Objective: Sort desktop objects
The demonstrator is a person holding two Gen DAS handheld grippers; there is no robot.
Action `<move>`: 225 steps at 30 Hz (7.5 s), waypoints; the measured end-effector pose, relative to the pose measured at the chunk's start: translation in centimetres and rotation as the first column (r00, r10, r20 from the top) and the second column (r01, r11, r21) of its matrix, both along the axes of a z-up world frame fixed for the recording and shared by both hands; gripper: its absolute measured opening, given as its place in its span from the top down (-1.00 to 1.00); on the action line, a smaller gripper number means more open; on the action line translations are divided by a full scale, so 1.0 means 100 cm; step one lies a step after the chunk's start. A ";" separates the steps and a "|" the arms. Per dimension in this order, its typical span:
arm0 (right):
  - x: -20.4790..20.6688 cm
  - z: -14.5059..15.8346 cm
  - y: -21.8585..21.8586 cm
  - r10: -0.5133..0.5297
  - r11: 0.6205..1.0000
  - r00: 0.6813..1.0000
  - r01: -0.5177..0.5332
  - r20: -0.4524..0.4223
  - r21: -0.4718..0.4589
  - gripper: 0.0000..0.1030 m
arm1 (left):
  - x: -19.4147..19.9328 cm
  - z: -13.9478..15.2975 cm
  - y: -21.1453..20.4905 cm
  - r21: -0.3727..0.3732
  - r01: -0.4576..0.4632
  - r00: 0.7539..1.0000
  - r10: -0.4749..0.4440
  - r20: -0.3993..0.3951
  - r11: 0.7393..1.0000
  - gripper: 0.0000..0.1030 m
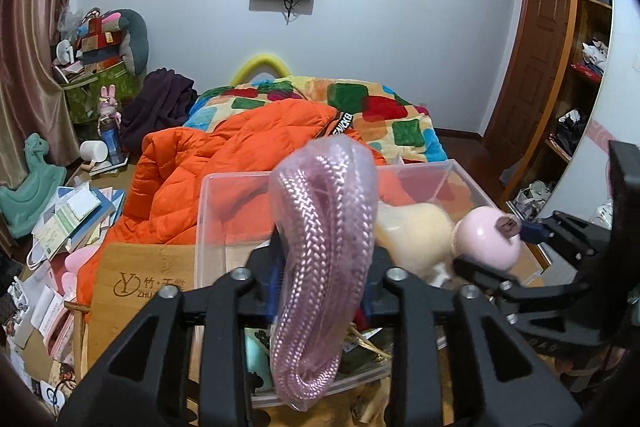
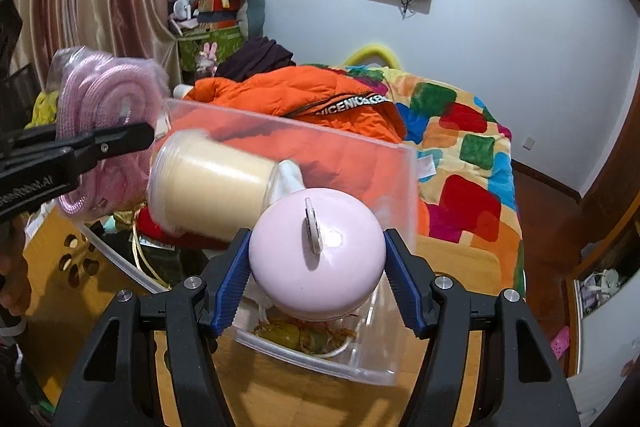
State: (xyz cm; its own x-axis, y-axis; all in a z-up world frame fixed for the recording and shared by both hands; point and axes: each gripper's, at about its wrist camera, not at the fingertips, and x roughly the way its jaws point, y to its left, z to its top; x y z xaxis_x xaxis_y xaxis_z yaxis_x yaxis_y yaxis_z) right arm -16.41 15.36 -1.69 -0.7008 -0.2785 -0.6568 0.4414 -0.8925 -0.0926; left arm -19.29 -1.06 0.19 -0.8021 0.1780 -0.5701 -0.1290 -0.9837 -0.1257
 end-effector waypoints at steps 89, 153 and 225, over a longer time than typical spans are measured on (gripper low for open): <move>0.067 -0.047 -0.003 0.030 0.997 0.990 -0.020 0.139 -0.071 -0.14 | 0.060 -0.073 0.056 -0.119 0.301 0.940 -0.273 0.206 0.946 0.56; 0.093 0.026 -0.001 0.036 0.993 0.998 -0.043 -0.059 -0.107 0.70 | 0.084 -0.004 0.004 -0.007 0.190 0.982 -0.190 -0.010 0.982 0.56; 0.144 0.045 0.015 -0.121 0.979 0.982 0.092 -0.148 -0.184 -0.58 | 0.136 0.010 -0.001 -0.077 -0.062 0.992 0.053 -0.110 0.995 -0.84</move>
